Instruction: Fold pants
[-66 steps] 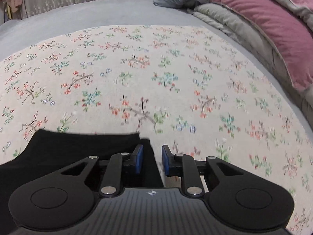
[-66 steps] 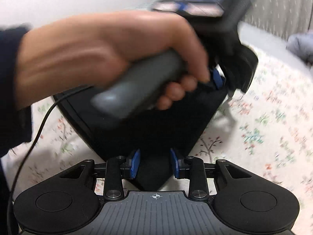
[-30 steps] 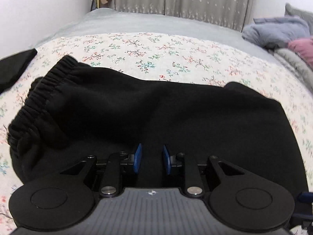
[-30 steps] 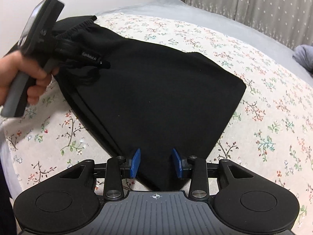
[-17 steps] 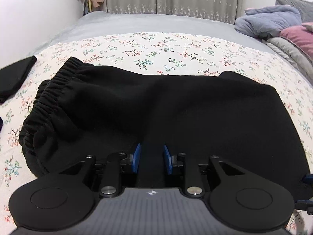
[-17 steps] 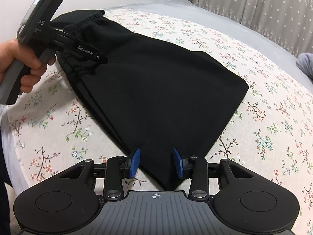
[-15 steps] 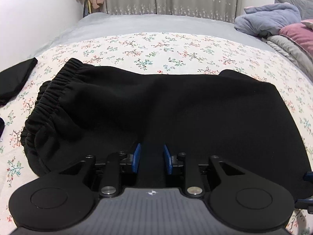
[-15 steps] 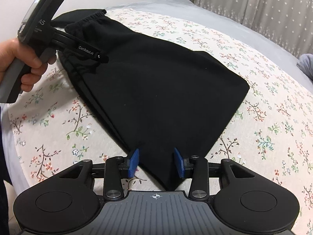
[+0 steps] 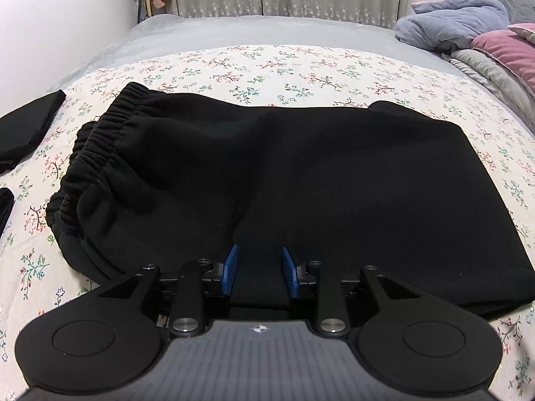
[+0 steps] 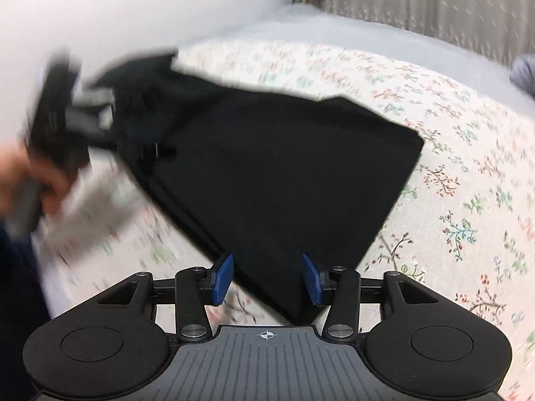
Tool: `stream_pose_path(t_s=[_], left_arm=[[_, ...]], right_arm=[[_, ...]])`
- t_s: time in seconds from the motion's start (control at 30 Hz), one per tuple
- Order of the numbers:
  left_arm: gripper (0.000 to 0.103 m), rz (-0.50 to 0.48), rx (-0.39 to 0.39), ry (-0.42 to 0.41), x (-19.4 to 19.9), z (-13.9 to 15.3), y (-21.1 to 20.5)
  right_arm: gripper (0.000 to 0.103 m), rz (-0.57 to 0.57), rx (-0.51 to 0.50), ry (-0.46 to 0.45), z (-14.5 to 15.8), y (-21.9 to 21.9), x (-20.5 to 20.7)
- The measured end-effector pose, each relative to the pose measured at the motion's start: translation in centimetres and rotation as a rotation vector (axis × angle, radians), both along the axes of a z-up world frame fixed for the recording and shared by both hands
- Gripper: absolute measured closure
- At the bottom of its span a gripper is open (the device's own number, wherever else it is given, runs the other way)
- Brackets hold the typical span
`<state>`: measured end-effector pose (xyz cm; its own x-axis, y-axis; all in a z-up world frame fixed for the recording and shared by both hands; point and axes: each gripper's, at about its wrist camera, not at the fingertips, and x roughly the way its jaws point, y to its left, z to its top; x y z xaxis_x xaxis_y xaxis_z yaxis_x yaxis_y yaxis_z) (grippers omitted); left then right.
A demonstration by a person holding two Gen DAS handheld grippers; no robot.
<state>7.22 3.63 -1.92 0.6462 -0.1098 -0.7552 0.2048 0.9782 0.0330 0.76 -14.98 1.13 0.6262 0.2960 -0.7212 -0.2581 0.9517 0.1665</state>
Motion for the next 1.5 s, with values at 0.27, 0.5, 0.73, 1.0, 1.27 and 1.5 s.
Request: stream_pose_path(t_s=[0.27,0.5,0.73,1.0,1.27,1.5], left_arm=[[0.053,0.002,-0.028,0.008,-0.2,0.4,0.2],[0.049,-0.003,-0.174,0.001,-1.0,2.5,0.3],[0.049,-0.046,-0.168,-0.04,-1.4,3.0,-1.2],[0.048,-0.027,-0.048,0.023,-0.3,0.9,-2.9],[0.047,-0.025,-0.043,0.041,-0.1,0.5,-2.6],[0.047,-0.022,-0.041,0.041,0.0,0.3,-2.9]], right_arm=[[0.055,-0.258,0.276,0.019,0.6,-6.7,-1.1],[0.05,-0.448,0.521,0.126,-3.0,-10.7,-3.1],[0.047,-0.476,0.627,0.16,-5.0,-11.1,-2.7],[0.048,-0.458,0.697,0.182,-6.5,-8.4,-1.5],[0.047,-0.53,0.821,0.14,-7.5,-8.2,-2.2],[0.05,-0.584,0.807,0.067,-7.8,-7.2,-1.8]])
